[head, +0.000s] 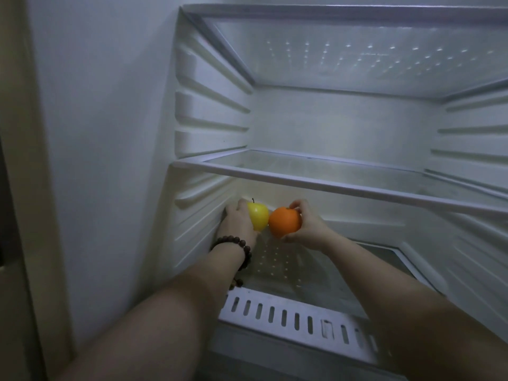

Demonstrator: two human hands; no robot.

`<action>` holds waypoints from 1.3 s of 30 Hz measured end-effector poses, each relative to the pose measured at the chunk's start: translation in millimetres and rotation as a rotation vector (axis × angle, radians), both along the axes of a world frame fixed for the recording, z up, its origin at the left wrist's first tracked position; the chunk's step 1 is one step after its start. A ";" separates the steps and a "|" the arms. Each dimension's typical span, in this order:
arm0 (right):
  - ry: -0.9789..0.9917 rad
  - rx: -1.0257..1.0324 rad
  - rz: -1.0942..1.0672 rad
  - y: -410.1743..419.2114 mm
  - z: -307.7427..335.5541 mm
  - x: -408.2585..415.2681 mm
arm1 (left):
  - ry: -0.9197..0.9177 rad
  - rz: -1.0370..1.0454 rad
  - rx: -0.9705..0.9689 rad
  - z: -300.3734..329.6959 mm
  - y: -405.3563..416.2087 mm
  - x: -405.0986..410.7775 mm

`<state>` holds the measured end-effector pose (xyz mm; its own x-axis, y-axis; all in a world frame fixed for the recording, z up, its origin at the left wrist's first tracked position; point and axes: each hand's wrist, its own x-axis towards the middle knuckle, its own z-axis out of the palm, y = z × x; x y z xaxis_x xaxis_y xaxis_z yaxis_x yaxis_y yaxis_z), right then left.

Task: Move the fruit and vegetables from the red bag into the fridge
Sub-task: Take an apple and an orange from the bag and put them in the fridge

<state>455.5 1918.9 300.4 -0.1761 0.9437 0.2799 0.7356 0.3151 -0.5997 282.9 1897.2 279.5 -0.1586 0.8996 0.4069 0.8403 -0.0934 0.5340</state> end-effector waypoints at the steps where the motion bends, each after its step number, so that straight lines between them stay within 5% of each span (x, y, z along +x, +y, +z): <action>1: 0.004 -0.008 0.002 0.7 -0.3 0.3 | 0.013 0.014 -0.003 -0.1 0.9 0.8; 24: 0.086 0.010 -0.107 -17.9 -1.5 -2.5 | -0.080 0.025 0.018 20.0 -14.2 3.6; 39: -0.138 0.327 -0.312 -174.2 -7.6 -30.6 | 0.148 -0.132 0.176 10.1 -151.1 -5.2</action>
<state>424.9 1744.8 292.8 0.0457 0.8238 0.5651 0.8910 0.2222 -0.3960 277.7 1746.1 289.7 0.0279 0.8220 0.5688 0.8824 -0.2876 0.3723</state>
